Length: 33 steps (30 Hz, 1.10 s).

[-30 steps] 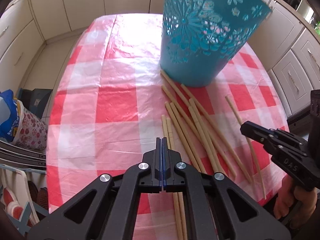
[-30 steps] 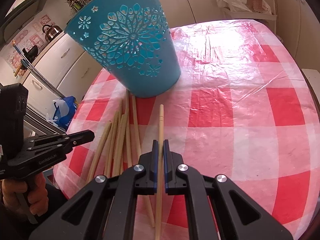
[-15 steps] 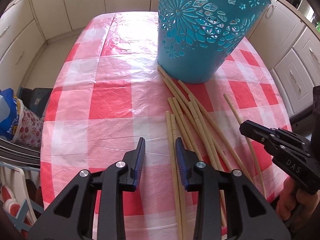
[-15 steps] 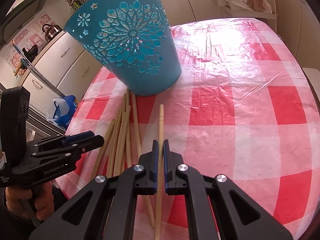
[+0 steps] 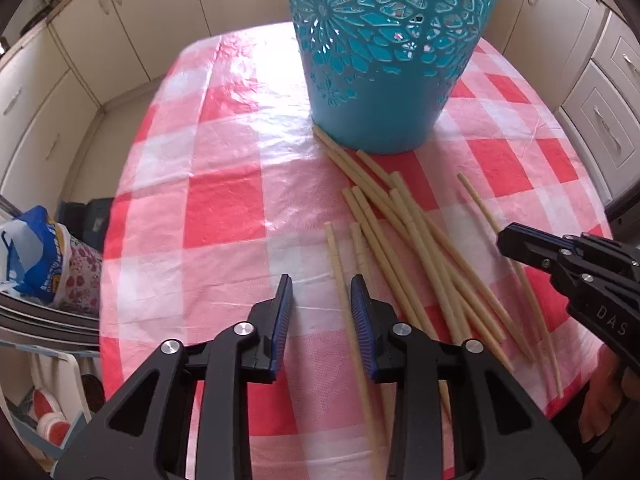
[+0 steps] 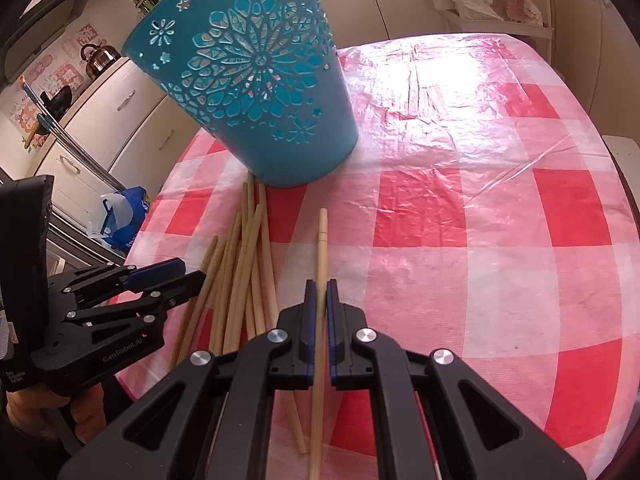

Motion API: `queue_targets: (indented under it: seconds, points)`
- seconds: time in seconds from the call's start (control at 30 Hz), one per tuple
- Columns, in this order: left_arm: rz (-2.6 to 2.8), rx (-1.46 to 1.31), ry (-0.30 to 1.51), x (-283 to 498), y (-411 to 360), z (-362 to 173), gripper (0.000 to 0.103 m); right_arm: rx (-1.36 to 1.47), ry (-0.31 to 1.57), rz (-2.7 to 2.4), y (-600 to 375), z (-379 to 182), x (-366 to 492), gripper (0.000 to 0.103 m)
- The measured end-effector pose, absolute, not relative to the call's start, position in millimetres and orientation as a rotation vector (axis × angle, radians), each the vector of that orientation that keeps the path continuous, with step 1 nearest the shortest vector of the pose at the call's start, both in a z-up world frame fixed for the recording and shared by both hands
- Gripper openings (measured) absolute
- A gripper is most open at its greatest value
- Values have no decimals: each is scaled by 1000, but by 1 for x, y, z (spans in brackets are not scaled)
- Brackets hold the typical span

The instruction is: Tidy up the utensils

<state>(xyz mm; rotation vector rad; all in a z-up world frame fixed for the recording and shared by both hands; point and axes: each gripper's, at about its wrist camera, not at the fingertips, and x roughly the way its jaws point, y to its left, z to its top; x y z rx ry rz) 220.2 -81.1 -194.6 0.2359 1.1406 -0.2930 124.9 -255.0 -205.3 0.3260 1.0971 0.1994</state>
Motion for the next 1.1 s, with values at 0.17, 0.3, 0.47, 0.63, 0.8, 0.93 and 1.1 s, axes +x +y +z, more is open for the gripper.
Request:
queue_targets:
  seconds: [0.17,0.3,0.47,0.63,0.8,0.93,1.1]
  points:
    - [-294,266,1141,222,-87,-193,26,260,1101,185,-249,-205,125,6]
    - [-326,308,1142,223,-99,-192,5,100,1085,168,-231,-204,124,6]
    - [-345,210,1163,228,-85,-187,4,194,1085,190,-241,-204,123,6]
    - [-381,68,948,211,-57,-133,4,466,1005,222,-277,-194,118,5]
    - [-447,-59,592,200,-49,-51,4,602,874,213,-298,-178,110,6]
    - [-483,-155,349,211,-56,0,4,613,805,204,-301,-166,106,6]
    - [-437,-208,205,246,-73,24,4,605,769,190,-306,-161,105,6]
